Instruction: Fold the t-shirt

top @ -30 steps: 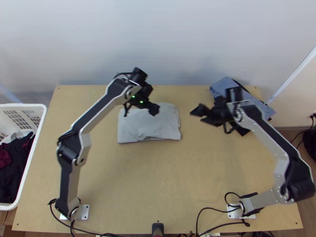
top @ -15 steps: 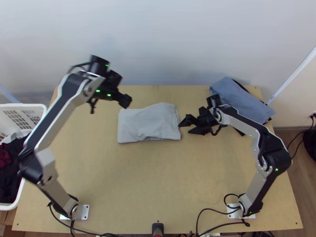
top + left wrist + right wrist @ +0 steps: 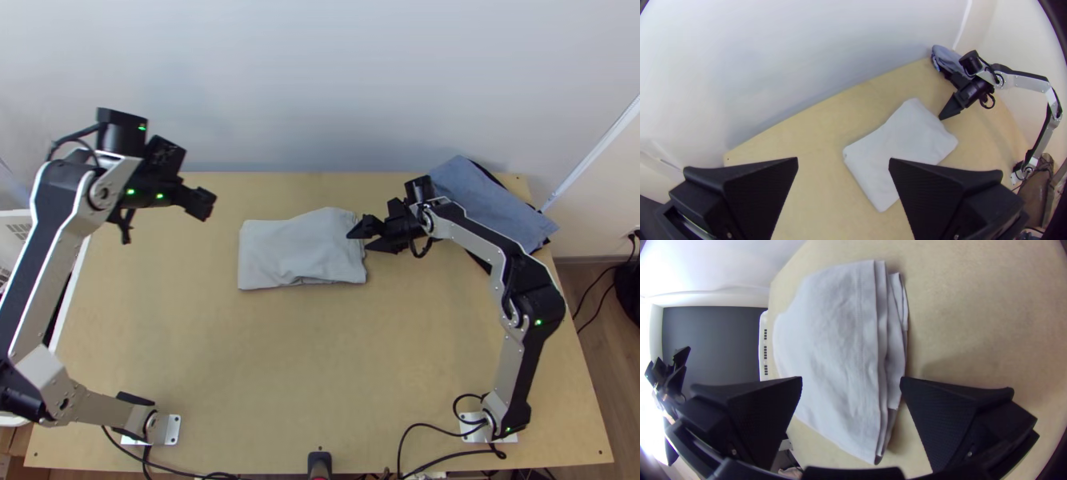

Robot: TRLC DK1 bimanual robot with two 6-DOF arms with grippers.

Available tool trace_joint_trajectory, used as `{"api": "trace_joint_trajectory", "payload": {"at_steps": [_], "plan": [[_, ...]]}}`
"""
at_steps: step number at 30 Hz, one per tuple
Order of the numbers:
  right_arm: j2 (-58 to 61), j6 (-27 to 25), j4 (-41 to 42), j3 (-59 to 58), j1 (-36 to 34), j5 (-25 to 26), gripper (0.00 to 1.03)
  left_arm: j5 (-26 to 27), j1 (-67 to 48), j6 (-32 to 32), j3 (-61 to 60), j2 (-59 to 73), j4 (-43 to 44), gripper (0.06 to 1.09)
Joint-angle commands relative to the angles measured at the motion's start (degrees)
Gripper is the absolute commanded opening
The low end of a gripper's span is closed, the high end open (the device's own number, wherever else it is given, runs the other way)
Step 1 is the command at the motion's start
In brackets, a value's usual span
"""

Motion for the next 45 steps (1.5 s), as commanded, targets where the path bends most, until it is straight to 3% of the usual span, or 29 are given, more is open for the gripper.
{"api": "trace_joint_trajectory", "payload": {"at_steps": [1,8,25,27,29,30,31,45], "plan": [[2.02,-0.70,0.12,1.71,0.41,-0.51,0.99,-0.45,1.70,1.18,-0.64,-2.88,-1.14,1.05],[5.19,-0.61,0.03,3.20,0.85,-0.42,0.99,-1.68,2.76,1.18,-0.12,-5.43,-2.81,1.05],[13.80,1.76,-0.14,15.42,10.78,-0.51,0.99,-2.91,9.52,3.47,1.20,-11.58,-9.05,1.05],[14.50,2.64,-0.41,16.56,10.78,-0.51,0.82,-2.91,10.14,3.56,1.38,-11.85,-9.67,1.05],[14.42,2.64,-0.41,16.92,10.78,-0.42,0.38,-2.83,10.40,3.56,1.38,-12.38,-9.76,1.05],[14.24,2.82,-0.32,17.00,10.78,-0.33,0.09,-2.91,10.40,3.56,1.29,-12.55,-9.93,1.05],[13.89,3.35,-0.32,16.92,10.69,-0.24,0.04,-2.83,10.49,3.56,1.11,-12.73,-9.93,1.05],[-14.41,3.35,1.35,10.94,3.84,3.36,0.03,-2.83,12.16,-3.12,-0.29,-13.34,-2.64,1.05]]}}
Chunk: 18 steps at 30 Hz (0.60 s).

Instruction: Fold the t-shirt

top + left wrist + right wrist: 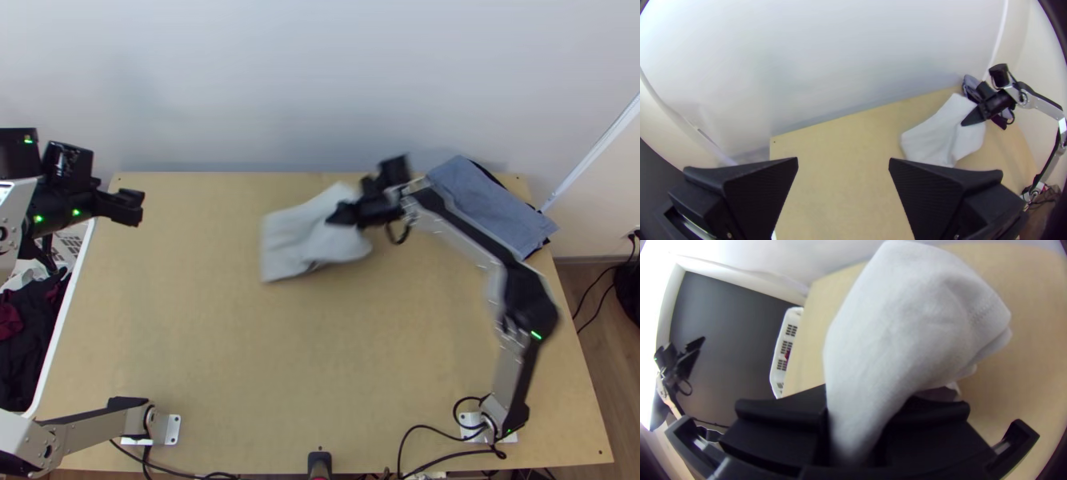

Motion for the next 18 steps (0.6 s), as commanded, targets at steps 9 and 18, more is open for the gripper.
{"api": "trace_joint_trajectory", "payload": {"at_steps": [9,18], "plan": [[-15.46,1.56,1.40,4.18,-17.18,3.16,0.03,-0.22,1.92,-3.83,-2.38,-3.32,3.93,1.05],[-15.46,2.52,1.66,11.57,-29.48,3.07,0.03,-0.22,2.27,-3.48,-4.75,-4.82,5.25,1.05]]}}
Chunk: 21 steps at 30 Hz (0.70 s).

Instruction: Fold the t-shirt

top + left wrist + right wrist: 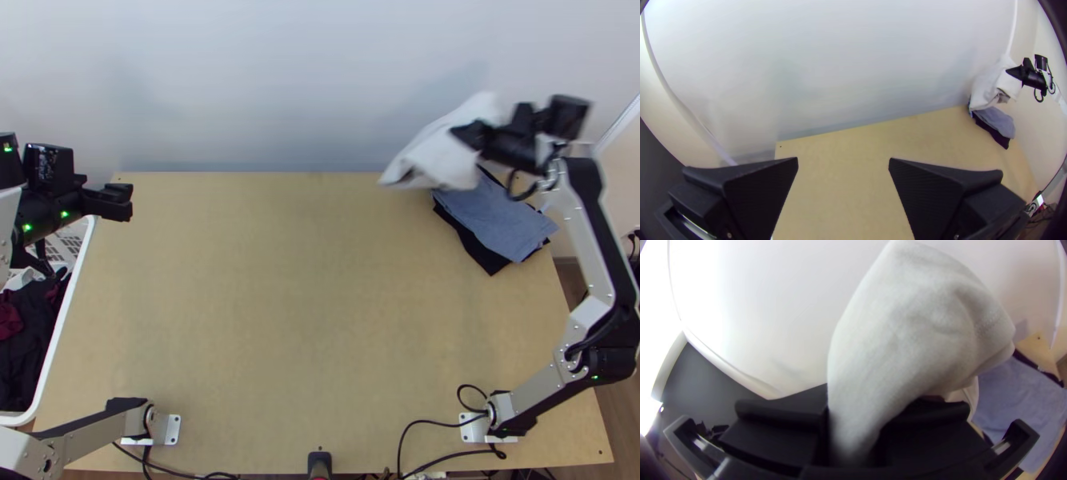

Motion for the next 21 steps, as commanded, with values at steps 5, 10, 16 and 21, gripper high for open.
{"api": "trace_joint_trajectory", "payload": {"at_steps": [5,10,16,21], "plan": [[0.91,0.40,2.12,6.29,-6.20,-0.58,0.03,-0.31,0.58,-0.05,-1.17,-0.99,0.84,1.05],[5.39,-0.04,2.21,8.93,-8.66,-1.11,0.03,-0.31,0.58,0.31,-0.99,-0.73,1.54,1.05],[10.13,-1.53,2.21,9.01,-10.07,-2.60,0.03,-0.22,0.58,0.31,-1.08,-0.64,1.63,1.05],[11.72,-3.11,1.68,6.99,-11.48,-3.13,0.03,-0.22,0.50,0.31,-0.99,-0.46,1.63,1.05]]}}
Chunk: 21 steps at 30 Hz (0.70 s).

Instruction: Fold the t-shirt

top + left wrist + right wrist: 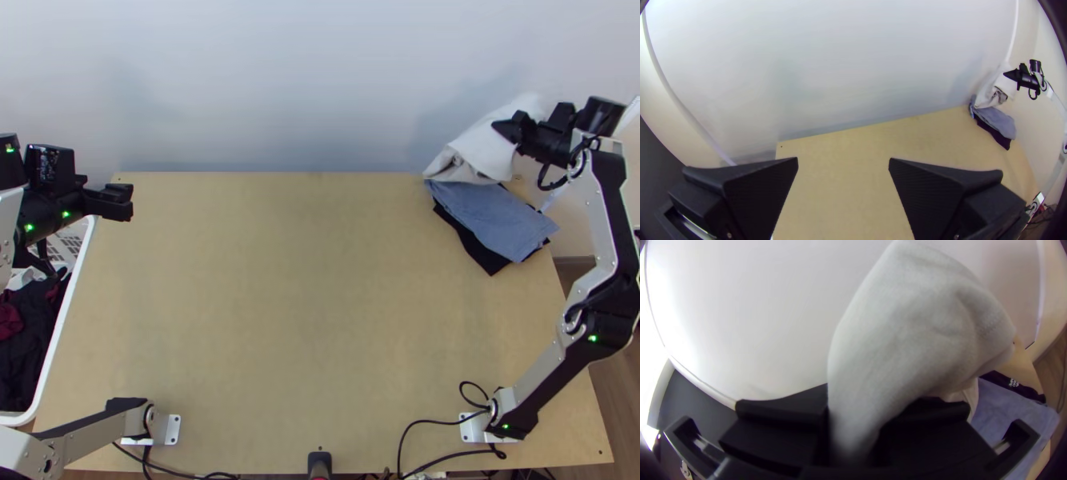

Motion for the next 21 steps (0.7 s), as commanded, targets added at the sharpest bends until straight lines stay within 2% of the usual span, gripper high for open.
{"api": "trace_joint_trajectory", "payload": {"at_steps": [1,10,18,19,20,21], "plan": [[-0.35,-2.09,1.05,-0.70,-1.51,-1.03,0.03,-0.22,0.19,0.28,-0.29,-0.37,0.86,1.05],[-3.60,-8.50,-4.14,-8.70,-6.52,-0.95,0.03,-0.22,-0.25,0.28,-0.73,-0.37,0.86,1.05],[-6.41,-13.95,-4.58,-17.23,-11.53,-0.42,0.03,-0.22,-1.65,0.64,-1.08,0.33,1.13,1.05],[-6.59,-14.22,-4.58,-17.93,-12.06,-0.33,0.05,-0.22,-1.74,0.64,-1.08,0.42,1.13,1.05],[-6.77,-14.57,-4.58,-18.63,-12.41,-0.24,0.16,-0.22,-2.01,0.64,-1.08,0.42,1.22,1.05],[-7.03,-14.74,-4.58,-19.51,-12.76,0.02,0.34,-0.22,-2.18,0.72,-1.08,0.50,1.22,1.05]]}}
